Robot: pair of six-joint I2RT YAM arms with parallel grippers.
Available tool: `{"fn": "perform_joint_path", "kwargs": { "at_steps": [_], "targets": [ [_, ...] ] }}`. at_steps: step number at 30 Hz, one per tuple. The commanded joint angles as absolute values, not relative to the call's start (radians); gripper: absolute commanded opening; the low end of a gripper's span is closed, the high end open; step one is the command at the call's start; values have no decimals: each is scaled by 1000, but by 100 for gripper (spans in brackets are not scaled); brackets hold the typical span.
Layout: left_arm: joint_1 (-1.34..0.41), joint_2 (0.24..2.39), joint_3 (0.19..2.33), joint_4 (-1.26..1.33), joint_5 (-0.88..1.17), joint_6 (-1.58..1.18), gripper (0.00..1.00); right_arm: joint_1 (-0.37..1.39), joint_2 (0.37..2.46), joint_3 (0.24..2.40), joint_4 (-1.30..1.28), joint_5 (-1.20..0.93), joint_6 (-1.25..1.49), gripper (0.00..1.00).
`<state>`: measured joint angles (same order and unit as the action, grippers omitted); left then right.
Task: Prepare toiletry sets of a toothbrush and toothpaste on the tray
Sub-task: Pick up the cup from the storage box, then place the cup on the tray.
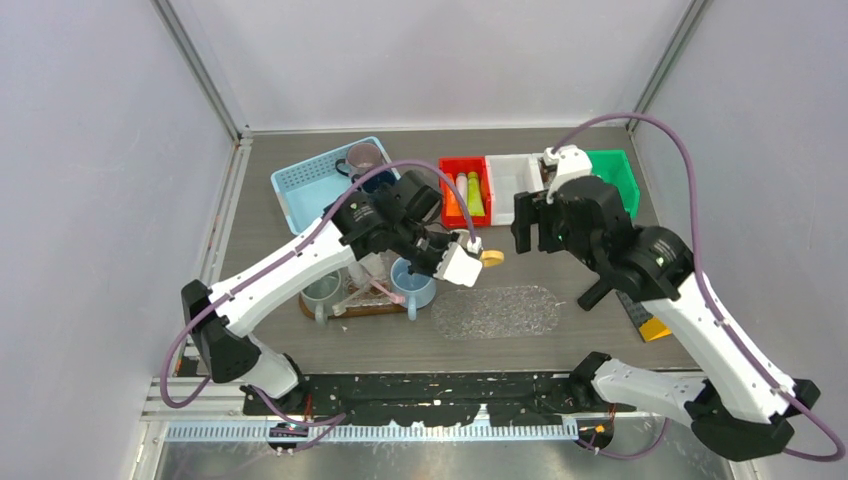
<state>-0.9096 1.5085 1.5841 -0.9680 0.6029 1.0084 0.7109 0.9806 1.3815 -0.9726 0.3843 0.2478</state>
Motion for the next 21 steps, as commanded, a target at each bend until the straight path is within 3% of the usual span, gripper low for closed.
{"fn": "perform_joint_path", "kwargs": {
  "at_steps": [1, 13, 21],
  "targets": [
    [-950, 1500, 1657, -1000, 636, 1112, 0, 696, 1062, 1520, -1087, 210, 213, 82],
    [-992, 1590, 1717, -1052, 627, 1138, 0, 696, 1228, 1644, -1212, -87, 140, 71],
    [-1008, 1613, 1739, -1067, 620, 1153, 0, 701, 1330, 1627, -1208, -117, 120, 64]
  ]
}}
